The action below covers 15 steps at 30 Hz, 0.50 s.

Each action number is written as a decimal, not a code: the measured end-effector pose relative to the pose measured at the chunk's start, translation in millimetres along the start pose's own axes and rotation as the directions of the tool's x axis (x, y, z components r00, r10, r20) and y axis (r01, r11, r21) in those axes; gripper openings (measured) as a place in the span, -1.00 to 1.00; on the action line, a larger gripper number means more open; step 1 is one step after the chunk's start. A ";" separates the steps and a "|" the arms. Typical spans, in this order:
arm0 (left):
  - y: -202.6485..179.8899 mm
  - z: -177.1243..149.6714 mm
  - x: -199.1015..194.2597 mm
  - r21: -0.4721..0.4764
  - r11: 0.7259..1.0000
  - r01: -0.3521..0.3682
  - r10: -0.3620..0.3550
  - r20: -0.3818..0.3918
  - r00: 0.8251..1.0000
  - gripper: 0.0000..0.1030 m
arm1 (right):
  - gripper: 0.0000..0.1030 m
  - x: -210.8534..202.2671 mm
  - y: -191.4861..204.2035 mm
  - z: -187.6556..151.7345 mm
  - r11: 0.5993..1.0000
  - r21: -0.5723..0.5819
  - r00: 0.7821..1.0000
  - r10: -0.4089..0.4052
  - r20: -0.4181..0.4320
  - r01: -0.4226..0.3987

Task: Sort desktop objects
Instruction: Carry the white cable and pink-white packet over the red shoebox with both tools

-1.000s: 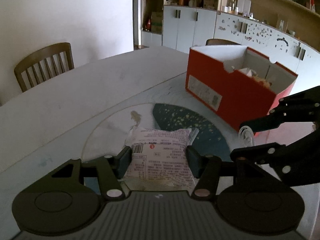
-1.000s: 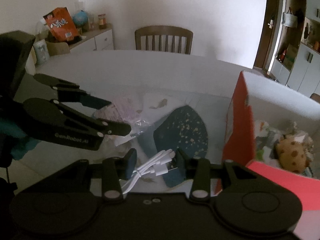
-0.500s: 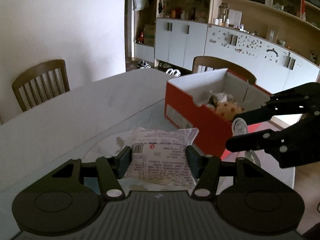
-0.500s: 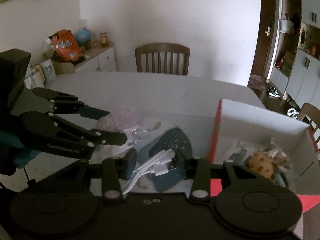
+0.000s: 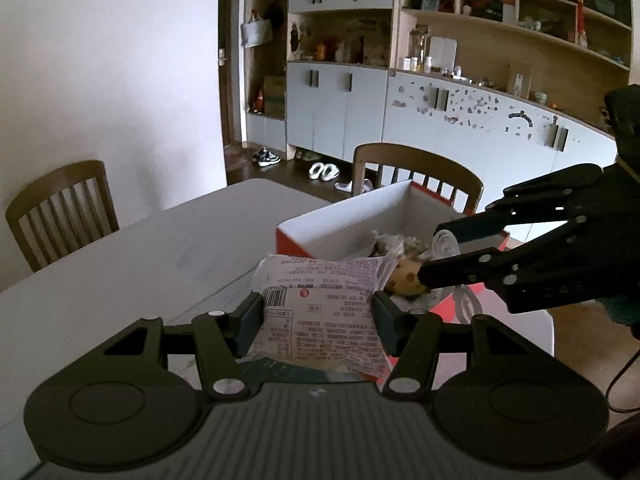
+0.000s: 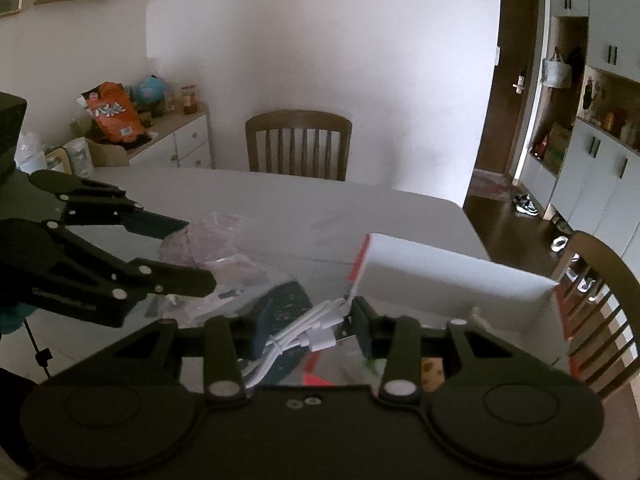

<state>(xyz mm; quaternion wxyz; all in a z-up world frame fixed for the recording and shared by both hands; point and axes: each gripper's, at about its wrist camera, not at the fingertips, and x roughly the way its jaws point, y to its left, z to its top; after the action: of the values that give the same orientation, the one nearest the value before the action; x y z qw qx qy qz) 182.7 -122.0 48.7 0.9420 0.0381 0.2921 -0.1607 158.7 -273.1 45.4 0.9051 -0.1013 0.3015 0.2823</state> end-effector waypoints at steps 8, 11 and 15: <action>-30.7 19.0 24.2 0.014 1.000 0.016 -0.016 -0.002 1.000 0.12 | -0.19 -3.1 -37.7 -1.2 1.000 0.002 1.000 -0.015 0.003 0.015; -41.9 24.3 39.0 0.019 1.000 0.021 -0.021 -0.013 1.000 0.12 | -0.19 -2.5 -53.8 -4.4 1.000 0.005 1.000 -0.020 -0.003 0.020; -54.8 28.9 62.1 0.024 0.999 0.026 -0.025 -0.040 0.999 0.12 | -0.19 0.4 -77.5 -10.5 1.000 0.016 1.000 -0.025 -0.019 0.025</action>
<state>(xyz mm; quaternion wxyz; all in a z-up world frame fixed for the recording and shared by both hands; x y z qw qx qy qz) 228.8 -196.0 38.9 0.9333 0.0493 0.3094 -0.1755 198.2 -340.2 37.8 0.9064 -0.1005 0.3109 0.2676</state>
